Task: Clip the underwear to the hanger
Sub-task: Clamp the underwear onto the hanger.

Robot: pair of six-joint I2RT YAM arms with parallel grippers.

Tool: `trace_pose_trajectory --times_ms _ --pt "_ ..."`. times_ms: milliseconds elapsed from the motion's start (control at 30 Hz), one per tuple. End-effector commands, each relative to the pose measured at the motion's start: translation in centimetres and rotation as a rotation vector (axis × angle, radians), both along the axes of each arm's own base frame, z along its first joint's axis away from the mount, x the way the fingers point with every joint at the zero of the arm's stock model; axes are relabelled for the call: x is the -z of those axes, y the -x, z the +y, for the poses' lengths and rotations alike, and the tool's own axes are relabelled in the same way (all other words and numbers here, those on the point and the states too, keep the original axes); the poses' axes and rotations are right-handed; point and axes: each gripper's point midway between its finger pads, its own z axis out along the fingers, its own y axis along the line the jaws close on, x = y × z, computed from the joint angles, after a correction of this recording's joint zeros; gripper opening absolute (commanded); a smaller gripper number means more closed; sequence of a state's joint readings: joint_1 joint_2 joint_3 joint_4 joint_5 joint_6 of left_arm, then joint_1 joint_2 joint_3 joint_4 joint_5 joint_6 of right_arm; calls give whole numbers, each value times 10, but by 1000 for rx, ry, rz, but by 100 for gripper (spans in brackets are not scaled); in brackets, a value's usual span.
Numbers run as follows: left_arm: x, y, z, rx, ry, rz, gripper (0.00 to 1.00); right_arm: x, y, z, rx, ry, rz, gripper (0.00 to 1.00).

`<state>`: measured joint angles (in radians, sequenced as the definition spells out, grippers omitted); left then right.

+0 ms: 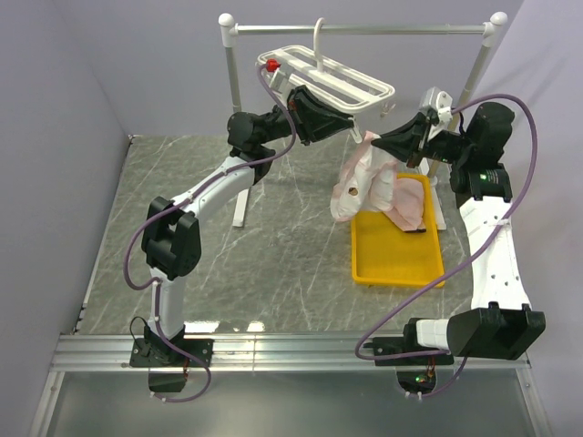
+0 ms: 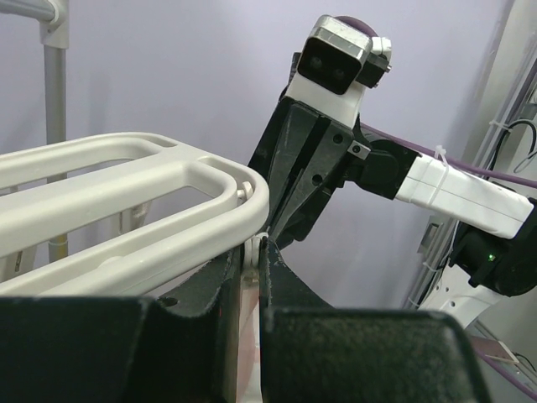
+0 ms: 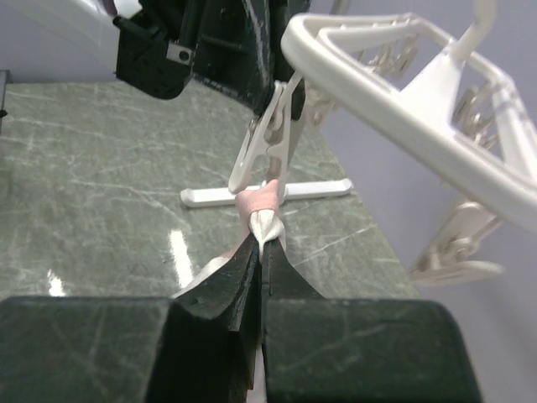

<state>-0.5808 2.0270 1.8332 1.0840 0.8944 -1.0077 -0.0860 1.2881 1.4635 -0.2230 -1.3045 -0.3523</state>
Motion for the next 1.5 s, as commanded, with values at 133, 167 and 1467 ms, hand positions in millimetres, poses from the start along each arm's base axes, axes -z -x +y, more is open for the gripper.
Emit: trace_pose_trajectory --times_ms 133,167,1467 --pt "-7 10 2 23 18 -61 0 -25 7 2 -28 -33 -60 0" --pt "-7 9 2 23 19 -59 0 -24 8 2 -29 -30 -59 0" --pt "-11 17 -2 54 14 -60 0 -35 2 5 -32 -59 -67 0"
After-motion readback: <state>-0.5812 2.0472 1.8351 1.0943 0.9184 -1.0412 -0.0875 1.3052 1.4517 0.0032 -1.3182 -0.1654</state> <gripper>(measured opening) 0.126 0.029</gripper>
